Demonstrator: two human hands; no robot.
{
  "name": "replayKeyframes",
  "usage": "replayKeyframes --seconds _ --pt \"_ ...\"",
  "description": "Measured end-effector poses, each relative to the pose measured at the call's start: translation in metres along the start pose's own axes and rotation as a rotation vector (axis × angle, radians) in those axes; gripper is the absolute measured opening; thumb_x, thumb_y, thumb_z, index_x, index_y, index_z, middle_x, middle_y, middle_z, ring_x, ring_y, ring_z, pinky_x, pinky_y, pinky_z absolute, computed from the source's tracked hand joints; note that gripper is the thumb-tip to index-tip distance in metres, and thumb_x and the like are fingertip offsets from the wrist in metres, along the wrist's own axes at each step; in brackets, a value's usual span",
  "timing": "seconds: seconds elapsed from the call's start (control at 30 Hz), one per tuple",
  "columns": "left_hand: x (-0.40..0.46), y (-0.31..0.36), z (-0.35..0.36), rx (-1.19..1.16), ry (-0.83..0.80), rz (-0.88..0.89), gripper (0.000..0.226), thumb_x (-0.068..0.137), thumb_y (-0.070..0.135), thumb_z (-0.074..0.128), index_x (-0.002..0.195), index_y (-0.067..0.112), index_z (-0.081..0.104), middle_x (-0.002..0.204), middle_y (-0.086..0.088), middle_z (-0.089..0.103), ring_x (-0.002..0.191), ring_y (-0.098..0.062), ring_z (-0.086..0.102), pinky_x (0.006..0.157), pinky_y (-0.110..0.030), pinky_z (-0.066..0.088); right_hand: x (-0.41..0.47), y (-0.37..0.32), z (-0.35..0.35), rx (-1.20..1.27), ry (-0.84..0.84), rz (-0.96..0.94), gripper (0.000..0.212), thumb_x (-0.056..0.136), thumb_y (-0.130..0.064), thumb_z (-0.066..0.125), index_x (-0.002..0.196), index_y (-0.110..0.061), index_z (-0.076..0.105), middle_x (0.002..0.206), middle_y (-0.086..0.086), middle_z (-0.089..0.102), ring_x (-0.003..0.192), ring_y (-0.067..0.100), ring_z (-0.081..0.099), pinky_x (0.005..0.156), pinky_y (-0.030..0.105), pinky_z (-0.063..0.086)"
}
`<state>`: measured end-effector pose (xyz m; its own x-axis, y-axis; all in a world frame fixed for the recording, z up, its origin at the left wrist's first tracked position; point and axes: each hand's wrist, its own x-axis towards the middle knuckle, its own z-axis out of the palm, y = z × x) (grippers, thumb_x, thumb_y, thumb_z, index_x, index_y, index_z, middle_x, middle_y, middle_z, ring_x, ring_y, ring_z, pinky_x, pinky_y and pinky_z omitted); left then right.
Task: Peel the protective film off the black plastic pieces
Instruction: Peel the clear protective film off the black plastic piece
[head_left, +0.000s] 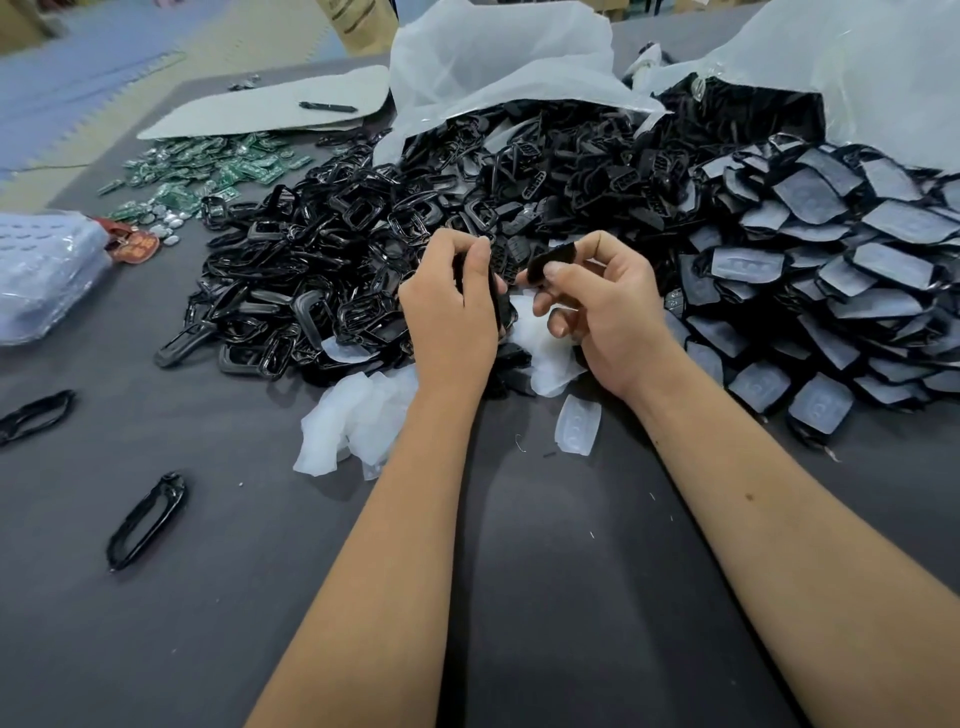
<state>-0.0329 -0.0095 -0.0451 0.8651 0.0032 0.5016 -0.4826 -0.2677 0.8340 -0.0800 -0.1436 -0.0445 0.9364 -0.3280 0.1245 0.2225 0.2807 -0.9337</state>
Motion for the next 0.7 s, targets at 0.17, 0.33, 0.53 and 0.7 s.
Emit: replayKeyframes --seconds 0.17,0.33,0.53,0.7 --pt "0.0001 -0.0006 0.0 0.02 0.037 -0.03 0.022 0.098 0.008 0.045 0.091 0.008 0.066 0.07 -0.004 0.064 0.062 -0.011 0.055 0.062 -0.024 0.044 0.0006 0.0036 0.0007 -0.052 -0.009 -0.028 0.016 0.093 0.002 0.063 0.087 -0.01 0.055 0.084 0.017 0.074 0.057 0.019 0.063 0.044 0.025 0.044" --pt "0.0004 -0.001 -0.0004 0.011 -0.036 -0.057 0.019 0.098 0.005 0.051 0.098 0.012 0.069 0.077 -0.001 0.067 0.067 -0.018 0.06 0.066 -0.032 0.049 -0.0011 0.0043 0.0025 -0.115 0.023 -0.044 0.013 0.095 0.005 0.063 0.094 -0.006 0.057 0.08 0.016 0.074 0.055 0.019 0.062 0.044 0.025 0.045" --pt "0.0008 -0.0009 -0.0017 0.047 -0.013 -0.038 0.006 0.093 0.011 0.067 0.093 0.016 0.069 0.077 0.009 0.068 0.069 -0.01 0.064 0.069 -0.019 0.05 -0.0027 0.0056 0.004 -0.194 0.045 -0.046 0.016 0.094 0.002 0.068 0.104 -0.006 0.058 0.073 0.01 0.073 0.052 0.016 0.059 0.044 0.025 0.046" --pt "0.0016 -0.0025 -0.0019 -0.016 -0.033 -0.131 0.005 0.09 0.012 0.073 0.089 0.016 0.07 0.077 -0.001 0.072 0.058 -0.023 0.071 0.064 -0.049 0.061 -0.0027 0.0081 0.0043 -0.237 0.039 -0.063 0.013 0.093 0.0 0.07 0.104 -0.006 0.064 0.07 0.009 0.071 0.051 0.015 0.058 0.043 0.025 0.046"
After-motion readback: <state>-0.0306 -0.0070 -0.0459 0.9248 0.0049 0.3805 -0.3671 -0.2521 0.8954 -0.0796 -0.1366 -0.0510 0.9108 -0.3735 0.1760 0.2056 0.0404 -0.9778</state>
